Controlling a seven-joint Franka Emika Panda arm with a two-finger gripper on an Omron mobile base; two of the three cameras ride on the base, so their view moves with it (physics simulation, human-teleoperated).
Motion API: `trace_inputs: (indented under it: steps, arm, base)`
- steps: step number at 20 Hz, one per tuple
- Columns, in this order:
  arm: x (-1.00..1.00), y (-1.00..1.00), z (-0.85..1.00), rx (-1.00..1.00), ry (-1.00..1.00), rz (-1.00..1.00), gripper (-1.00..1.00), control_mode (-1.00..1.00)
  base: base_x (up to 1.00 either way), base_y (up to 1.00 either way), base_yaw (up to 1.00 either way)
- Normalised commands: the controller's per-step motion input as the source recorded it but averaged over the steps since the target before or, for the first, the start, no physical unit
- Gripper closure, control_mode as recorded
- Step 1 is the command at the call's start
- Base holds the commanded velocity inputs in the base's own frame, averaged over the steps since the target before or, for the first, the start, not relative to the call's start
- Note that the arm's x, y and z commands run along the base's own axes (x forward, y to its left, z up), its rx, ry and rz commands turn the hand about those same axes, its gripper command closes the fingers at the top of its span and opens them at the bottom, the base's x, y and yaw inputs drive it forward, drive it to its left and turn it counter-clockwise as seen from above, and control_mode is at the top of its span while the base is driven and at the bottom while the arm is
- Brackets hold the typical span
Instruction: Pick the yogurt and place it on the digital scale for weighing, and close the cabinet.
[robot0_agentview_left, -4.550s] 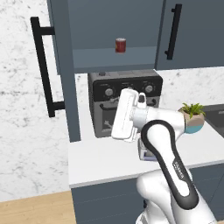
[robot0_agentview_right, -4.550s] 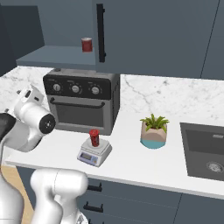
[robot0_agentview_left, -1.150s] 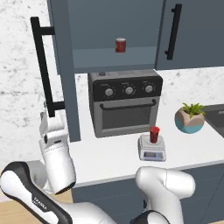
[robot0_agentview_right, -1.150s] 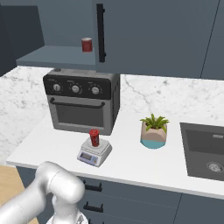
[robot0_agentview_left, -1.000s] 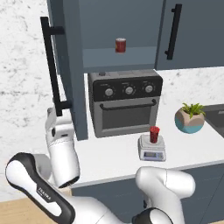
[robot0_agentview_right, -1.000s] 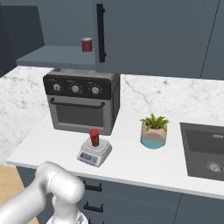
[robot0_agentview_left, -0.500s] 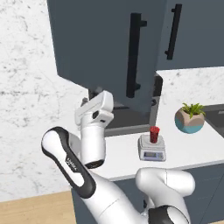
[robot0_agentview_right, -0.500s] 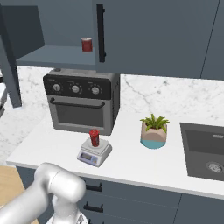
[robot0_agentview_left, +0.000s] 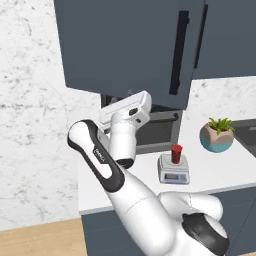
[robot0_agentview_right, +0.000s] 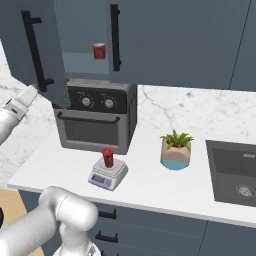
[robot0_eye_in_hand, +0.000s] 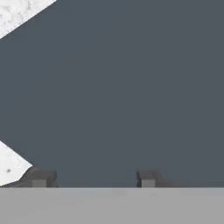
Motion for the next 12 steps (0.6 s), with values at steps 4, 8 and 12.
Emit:
trace_inputs:
  steps: [4,8,12]
  arm:
    - [0.05,0.0,0.69,0.17,0.0,-0.07,-1.0,-1.0]
    - [0.29,0.0,0.52,0.19,0.0,-0.04,-1.0,-1.0]
    - [0.77,0.0,0.09,0.14,0.06,-0.04,-1.0,-1.0]
  base:
    - [0.0,0.0,0.0]
    - [0.0,0.0,0.0]
    - [0.0,0.0,0.0]
